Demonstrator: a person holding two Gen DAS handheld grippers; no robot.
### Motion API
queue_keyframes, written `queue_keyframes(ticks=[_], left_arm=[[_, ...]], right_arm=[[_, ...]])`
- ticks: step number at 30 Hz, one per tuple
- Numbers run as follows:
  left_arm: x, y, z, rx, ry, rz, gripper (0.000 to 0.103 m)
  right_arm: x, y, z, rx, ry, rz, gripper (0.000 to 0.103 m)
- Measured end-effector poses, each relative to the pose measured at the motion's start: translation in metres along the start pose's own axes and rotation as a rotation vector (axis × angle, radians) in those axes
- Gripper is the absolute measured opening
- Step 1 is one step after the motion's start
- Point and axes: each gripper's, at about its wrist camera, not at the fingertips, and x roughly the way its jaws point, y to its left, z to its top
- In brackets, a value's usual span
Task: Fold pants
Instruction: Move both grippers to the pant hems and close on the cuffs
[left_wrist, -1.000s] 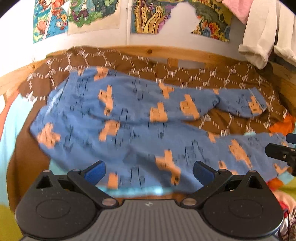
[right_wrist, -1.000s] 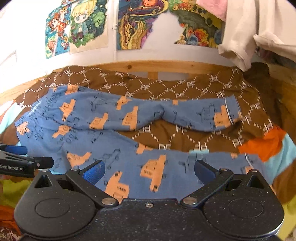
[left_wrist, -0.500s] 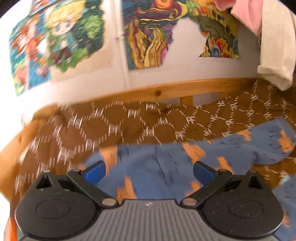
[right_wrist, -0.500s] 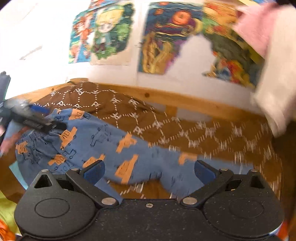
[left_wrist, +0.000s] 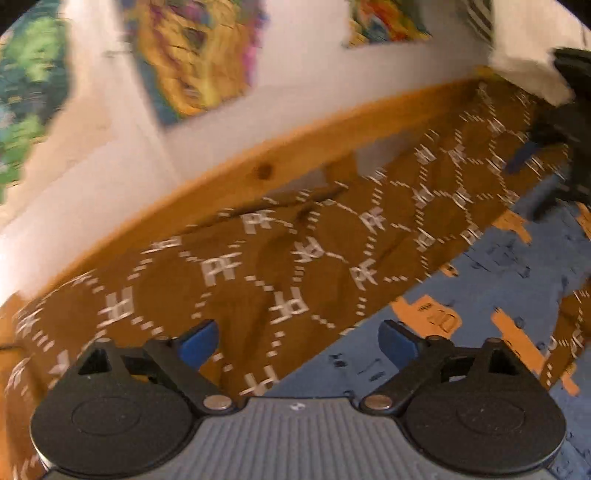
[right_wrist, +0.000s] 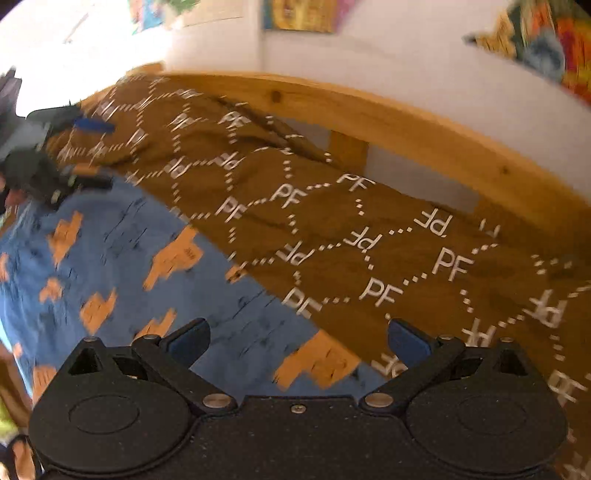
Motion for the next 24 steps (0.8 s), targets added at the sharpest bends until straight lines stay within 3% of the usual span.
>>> queue_keyframes(ticks=[2, 7, 10, 13, 14, 17, 18, 20, 22, 24], left_arm=[[0.009, -0.007, 0.007, 0.055, 0.008, -0.027, 0.092], [0.035, -0.025, 0.027, 0.111, 0.033, -0.145, 0.083], [0.056, -0.037, 0.029, 0.175, 0.145, -0.195, 0.081], [0.072, -0.046, 0.020, 0.299, 0.231, -0.115, 0.065], [0.077, -0.043, 0.018, 0.298, 0.253, -0.100, 0.055], [0.084, -0.032, 0.016, 0.209, 0.292, -0.123, 0.039], [0.083, -0.032, 0.015, 0.203, 0.293, -0.139, 0.034], [0.080, -0.038, 0.011, 0.239, 0.288, -0.141, 0.014], [0.078, -0.047, 0.008, 0.282, 0.286, -0.112, 0.005], [0.077, -0.054, 0.008, 0.281, 0.283, -0.071, 0.002]], right_arm=[[0.018, -0.012, 0.002, 0.025, 0.023, 0.039, 0.089], [0.042, -0.022, 0.004, -0.092, 0.099, 0.063, 0.074], [0.048, -0.033, 0.002, -0.078, 0.110, 0.049, 0.066], [0.050, -0.037, -0.005, -0.116, 0.137, 0.037, 0.064], [0.051, -0.039, -0.008, -0.127, 0.156, 0.039, 0.064], [0.052, -0.045, -0.011, -0.126, 0.173, 0.062, 0.062], [0.053, -0.044, -0.012, -0.127, 0.181, 0.067, 0.055], [0.054, -0.041, -0.013, -0.158, 0.210, 0.090, 0.043], [0.058, -0.038, -0.014, -0.170, 0.230, 0.097, 0.032], [0.060, -0.032, -0.016, -0.191, 0.226, 0.079, 0.008]])
